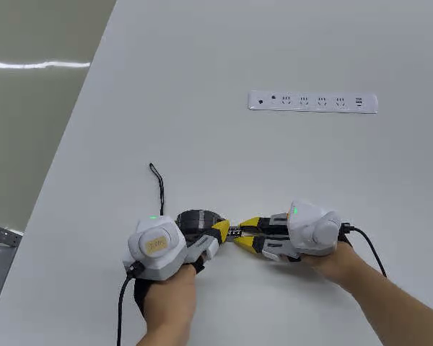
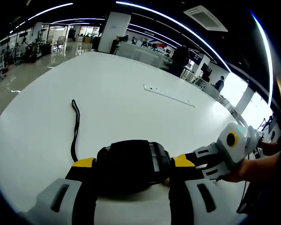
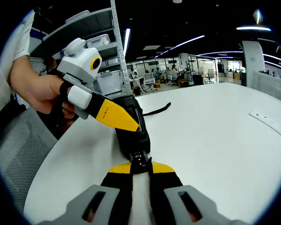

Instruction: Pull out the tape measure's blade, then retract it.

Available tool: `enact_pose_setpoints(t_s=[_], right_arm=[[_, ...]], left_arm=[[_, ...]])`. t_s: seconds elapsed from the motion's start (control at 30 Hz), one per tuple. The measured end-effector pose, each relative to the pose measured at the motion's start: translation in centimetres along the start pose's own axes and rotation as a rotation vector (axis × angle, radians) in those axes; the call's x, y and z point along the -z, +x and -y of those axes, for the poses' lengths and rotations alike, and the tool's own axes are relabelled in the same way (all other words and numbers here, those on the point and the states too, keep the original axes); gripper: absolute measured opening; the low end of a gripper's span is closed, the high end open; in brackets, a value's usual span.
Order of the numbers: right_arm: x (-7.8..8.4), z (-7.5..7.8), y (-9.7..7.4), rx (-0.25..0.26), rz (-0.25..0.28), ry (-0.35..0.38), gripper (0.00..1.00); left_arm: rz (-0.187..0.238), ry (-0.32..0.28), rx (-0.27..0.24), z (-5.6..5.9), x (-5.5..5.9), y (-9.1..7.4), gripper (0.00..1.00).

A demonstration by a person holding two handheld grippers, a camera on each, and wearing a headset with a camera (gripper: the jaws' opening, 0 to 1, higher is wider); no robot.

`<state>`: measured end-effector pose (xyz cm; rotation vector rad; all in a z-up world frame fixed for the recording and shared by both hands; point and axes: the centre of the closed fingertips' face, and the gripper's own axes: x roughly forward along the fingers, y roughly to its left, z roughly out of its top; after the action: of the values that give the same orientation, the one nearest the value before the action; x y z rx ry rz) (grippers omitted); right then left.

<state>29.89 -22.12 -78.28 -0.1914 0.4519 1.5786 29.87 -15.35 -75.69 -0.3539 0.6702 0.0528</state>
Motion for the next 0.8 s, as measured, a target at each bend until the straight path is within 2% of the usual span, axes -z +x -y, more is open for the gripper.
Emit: enact_pose_setpoints(t_s=[0.47,0.8], right_arm=[[-0.4,-0.1,1.1,-0.013,-0.003,-0.018,0.11],[-0.4,-0.3,1.3,-0.022,-0.007,-0.035,0.11]], left_arm=[[0.001,-0.008,0.005,0.0,0.0,0.0,0.59],[0.001,-0.008,0.005,0.0,0.0,0.0,0.59]])
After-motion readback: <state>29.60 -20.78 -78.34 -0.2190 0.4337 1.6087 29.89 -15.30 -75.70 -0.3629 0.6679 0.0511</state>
